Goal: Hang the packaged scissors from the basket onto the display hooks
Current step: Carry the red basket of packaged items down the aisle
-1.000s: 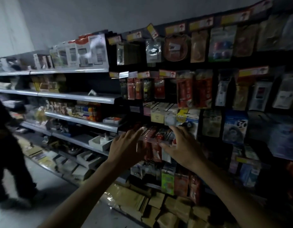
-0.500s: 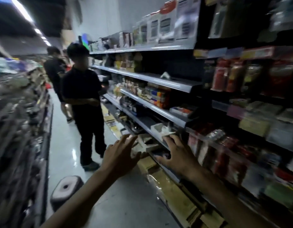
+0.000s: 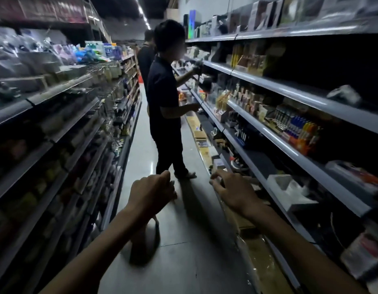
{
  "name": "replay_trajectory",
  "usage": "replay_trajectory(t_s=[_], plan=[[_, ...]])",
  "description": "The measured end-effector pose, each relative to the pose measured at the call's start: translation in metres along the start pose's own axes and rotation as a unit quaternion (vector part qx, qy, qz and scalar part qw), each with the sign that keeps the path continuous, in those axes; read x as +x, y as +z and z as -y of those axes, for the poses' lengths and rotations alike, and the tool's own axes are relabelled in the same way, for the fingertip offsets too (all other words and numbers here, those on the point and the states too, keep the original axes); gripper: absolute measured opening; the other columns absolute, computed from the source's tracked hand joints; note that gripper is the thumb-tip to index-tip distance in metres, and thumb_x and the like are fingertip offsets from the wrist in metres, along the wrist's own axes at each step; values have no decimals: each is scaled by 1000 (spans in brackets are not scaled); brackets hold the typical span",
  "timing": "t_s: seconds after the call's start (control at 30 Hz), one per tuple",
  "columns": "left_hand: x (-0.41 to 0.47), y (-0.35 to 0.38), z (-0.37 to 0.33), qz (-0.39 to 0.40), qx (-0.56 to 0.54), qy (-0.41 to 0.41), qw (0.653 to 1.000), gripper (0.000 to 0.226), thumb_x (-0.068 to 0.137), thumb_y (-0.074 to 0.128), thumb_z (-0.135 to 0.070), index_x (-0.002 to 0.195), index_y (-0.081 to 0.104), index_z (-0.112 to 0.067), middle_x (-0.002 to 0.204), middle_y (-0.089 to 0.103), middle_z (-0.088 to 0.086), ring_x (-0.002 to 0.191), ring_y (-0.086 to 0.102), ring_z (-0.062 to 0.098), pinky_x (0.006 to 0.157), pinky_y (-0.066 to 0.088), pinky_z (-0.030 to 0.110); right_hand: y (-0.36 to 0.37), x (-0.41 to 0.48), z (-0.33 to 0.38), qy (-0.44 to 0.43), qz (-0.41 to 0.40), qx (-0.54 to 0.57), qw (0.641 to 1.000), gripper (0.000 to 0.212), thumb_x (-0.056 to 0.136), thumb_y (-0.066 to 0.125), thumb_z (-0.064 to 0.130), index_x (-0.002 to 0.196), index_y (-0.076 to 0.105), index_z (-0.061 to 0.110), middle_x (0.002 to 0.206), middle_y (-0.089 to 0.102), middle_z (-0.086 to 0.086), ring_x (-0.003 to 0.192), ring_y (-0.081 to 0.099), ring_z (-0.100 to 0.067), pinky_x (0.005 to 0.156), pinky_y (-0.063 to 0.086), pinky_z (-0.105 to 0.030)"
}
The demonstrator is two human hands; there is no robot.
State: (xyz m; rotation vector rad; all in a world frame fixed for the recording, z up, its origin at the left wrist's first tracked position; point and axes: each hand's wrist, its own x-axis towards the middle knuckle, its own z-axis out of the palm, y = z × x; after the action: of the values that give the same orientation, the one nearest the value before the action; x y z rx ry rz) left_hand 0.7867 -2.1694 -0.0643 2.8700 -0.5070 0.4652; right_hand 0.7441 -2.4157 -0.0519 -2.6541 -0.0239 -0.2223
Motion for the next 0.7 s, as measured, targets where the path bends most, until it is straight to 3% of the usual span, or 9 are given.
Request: replay_trajectory(t_s=[0.1,0.23,0.3,0.37,0.43,0.53,0.6,0.7], plan=[[42,19,23,-15,19,-13,1000,37,101,43,-49,74,36,-24,71,63,3,67,63,33,55,42,35,17,56,3,-16,19,6,1000,35,106,45,41,82,61,21,87,71,-6,83,65,-27,72,51,-43],[108,48,48,-29,24,-7,999,43,103,38,-50,70,34,-25,69,60,2,65,61,30,56,47,35,39,135,-4,-28,20,2,999,55,105,45,48,56,43,23,62,52,3,62,52,-20,60,35,-35],[148,64,60,-36,31,0,999,38,104,39,-46,73,36,-25,72,62,2,66,63,31,55,44,35,47,179,-12,-37,11,9,999,59,104,47,46,51,41,20,62,48,3,60,47,-18,59,34,-35],[193,80,74,-31,47,9,998,32,104,42,-39,77,44,-21,77,66,2,68,65,32,57,48,37,52,225,-23,-46,35,13,998,52,105,45,40,61,56,16,80,57,-3,71,55,-22,65,39,-36],[240,92,87,-21,73,9,997,23,101,42,-30,94,62,-21,86,71,1,73,67,32,60,53,41,55,279,-33,-57,71,3,996,44,106,42,34,82,68,8,98,59,-6,85,60,-26,72,41,-35],[306,105,107,-38,76,3,996,30,96,48,-20,119,67,-26,100,75,2,83,70,32,67,54,40,58,358,-47,-76,73,27,994,35,104,38,30,111,67,14,116,59,-6,103,61,-28,85,47,-39],[345,113,120,-42,63,-8,997,44,93,53,-13,132,63,-28,117,73,0,94,70,30,75,52,40,62,405,-52,-90,60,21,994,41,102,38,25,136,58,17,136,55,-6,119,57,-28,98,48,-41],[395,128,142,-24,37,-10,999,57,88,56,-6,140,57,-30,133,66,-1,101,68,30,79,52,40,71,468,-54,-110,70,-6,991,52,98,39,13,149,47,18,147,49,-8,128,52,-30,104,45,-41]])
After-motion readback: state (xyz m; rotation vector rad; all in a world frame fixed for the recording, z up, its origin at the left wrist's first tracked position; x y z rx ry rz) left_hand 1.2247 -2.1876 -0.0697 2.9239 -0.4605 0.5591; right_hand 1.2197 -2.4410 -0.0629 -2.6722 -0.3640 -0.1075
